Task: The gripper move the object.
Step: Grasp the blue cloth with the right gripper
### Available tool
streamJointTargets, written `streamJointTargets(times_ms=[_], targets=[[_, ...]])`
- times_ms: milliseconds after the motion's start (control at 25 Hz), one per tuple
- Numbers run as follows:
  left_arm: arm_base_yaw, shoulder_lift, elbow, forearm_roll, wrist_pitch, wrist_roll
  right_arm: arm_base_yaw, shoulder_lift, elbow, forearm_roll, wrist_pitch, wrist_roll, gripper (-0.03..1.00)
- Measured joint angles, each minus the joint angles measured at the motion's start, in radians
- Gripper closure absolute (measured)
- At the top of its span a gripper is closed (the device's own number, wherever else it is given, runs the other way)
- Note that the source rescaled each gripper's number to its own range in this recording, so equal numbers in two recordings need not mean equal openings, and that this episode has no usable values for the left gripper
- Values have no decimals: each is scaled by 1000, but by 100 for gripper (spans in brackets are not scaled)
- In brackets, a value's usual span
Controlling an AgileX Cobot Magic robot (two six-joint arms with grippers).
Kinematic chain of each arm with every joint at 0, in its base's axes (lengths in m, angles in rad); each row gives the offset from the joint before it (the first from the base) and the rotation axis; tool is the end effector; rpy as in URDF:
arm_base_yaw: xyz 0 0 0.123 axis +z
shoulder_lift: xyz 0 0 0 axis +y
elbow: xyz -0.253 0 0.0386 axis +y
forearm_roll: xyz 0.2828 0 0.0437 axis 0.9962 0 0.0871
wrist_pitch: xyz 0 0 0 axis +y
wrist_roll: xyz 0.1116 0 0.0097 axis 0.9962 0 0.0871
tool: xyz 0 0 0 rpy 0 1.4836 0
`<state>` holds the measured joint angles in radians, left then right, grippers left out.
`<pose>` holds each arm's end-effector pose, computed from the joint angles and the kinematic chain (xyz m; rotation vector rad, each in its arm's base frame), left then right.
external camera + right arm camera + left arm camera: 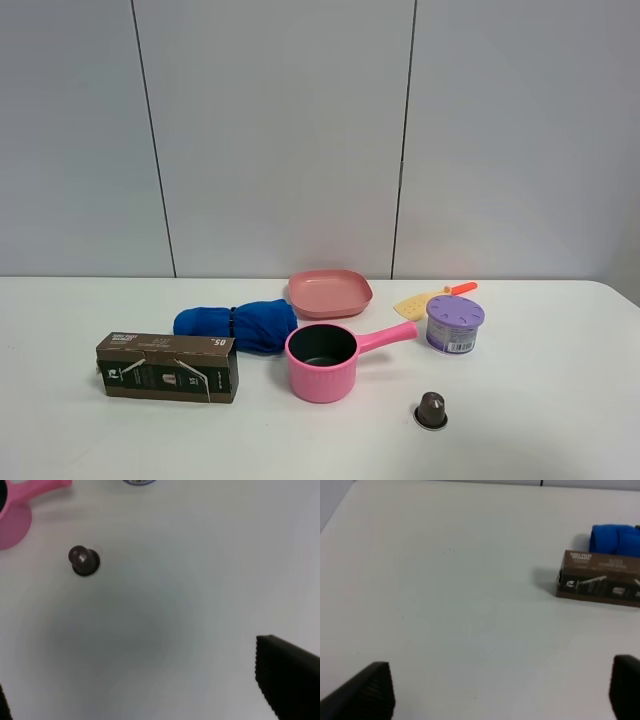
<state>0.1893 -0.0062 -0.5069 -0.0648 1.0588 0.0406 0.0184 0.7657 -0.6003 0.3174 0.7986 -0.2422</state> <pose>0.0719 0.0073 0.2875 -0.1473 2.0229 0.0678 0.2019 0.0288 0.2406 -0.1451 2.4071 0.2735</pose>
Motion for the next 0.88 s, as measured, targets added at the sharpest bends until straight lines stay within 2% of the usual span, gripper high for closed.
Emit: streamJointTargets(times_ms=[200, 480, 880], targets=[[0, 0, 0, 0, 0, 0, 10, 224, -88, -3, -102, 36, -1], [0, 0, 0, 0, 0, 0, 129, 481, -228, -60, -183, 30, -3], [0, 0, 0, 0, 0, 0, 308, 747, -531, -115, -195, 26, -3]])
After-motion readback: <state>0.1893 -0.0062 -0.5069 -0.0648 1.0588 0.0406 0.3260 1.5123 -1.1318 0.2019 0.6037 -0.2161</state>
